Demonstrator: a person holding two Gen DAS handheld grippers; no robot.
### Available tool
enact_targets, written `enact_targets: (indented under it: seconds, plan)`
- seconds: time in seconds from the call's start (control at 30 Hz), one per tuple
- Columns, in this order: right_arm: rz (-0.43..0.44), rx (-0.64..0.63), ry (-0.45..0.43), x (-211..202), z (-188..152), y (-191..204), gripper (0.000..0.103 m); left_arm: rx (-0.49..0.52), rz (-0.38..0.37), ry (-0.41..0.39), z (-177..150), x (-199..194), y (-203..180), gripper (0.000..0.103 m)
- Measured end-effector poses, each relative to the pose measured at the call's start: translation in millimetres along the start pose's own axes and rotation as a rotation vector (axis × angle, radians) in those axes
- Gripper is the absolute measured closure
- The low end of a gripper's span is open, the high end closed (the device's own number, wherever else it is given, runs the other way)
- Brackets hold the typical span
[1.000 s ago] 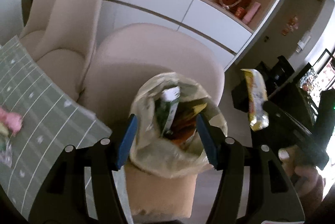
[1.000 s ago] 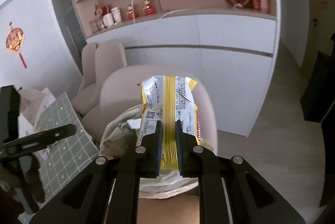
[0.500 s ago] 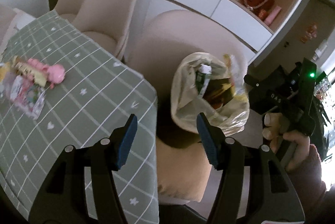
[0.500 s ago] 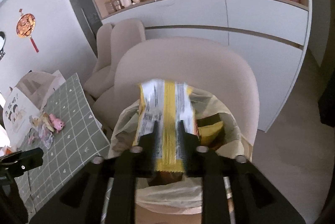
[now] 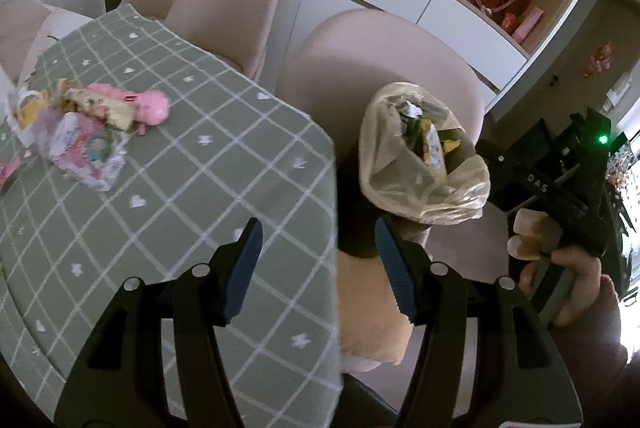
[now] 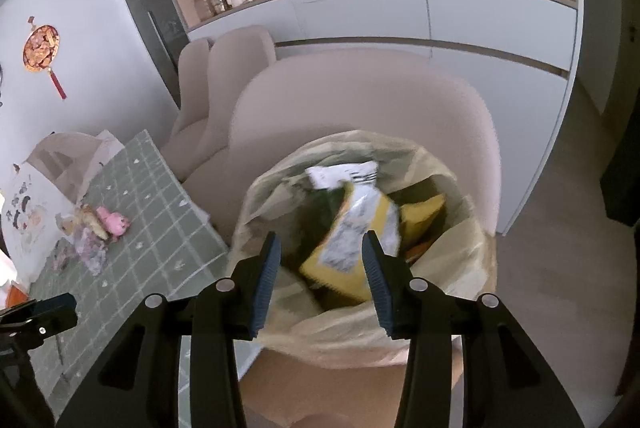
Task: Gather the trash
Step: 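Move both tools back over the table toward the pink candy, then grasp the pink heart-shaped candy with the left tool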
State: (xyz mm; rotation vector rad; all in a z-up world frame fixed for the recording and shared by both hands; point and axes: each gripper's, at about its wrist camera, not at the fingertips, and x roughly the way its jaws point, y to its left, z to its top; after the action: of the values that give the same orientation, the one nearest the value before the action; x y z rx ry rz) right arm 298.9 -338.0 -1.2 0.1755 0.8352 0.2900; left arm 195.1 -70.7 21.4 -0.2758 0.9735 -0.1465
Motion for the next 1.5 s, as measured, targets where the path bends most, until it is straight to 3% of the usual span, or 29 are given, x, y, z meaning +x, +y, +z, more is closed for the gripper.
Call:
enact_targets:
  seconds: [0.2,0.37,0.57,0.73,0.87,0.97,1.0,1.03,1.17,1.33,1.5]
  plan:
    - [0.003,-0.006,0.014,-11,-22,52,0.058,0.04,0.057,-0.052,-16,-31,72,0.047]
    - [-0.015,-0.038,0.053,-12,-47,100,0.054,-0.036,0.132,-0.1,-18,-48,183,0.047]
    - [-0.02,0.023,0.136,-1,-82,148,0.054,-0.113,0.257,-0.133,-1,-50,302,0.047]
    - [-0.047,-0.035,0.162,9,-93,189,0.054,-0.149,0.278,-0.115,13,-34,362,0.047]
    - [-0.065,-0.059,0.198,26,-94,207,0.054,-0.163,0.203,-0.076,14,-19,377,0.047]
    - [-0.078,-0.063,0.197,37,-90,221,0.054,-0.12,0.193,-0.075,16,-16,368,0.047]
    - [-0.066,-0.055,0.204,44,-87,227,0.054,-0.114,0.186,-0.068,16,-15,365,0.051]
    - [-0.051,-0.047,0.211,49,-86,231,0.054,-0.112,0.171,-0.063,16,-13,361,0.065]
    - [0.021,-0.039,0.237,77,-80,262,0.054,-0.102,0.099,-0.049,12,-14,346,0.081]
    - [0.1,-0.076,0.248,118,-73,311,0.054,-0.092,0.06,-0.029,1,-23,334,0.084]
    - [0.096,-0.121,0.204,149,-56,349,0.054,-0.117,0.016,-0.011,-9,-28,335,0.084]
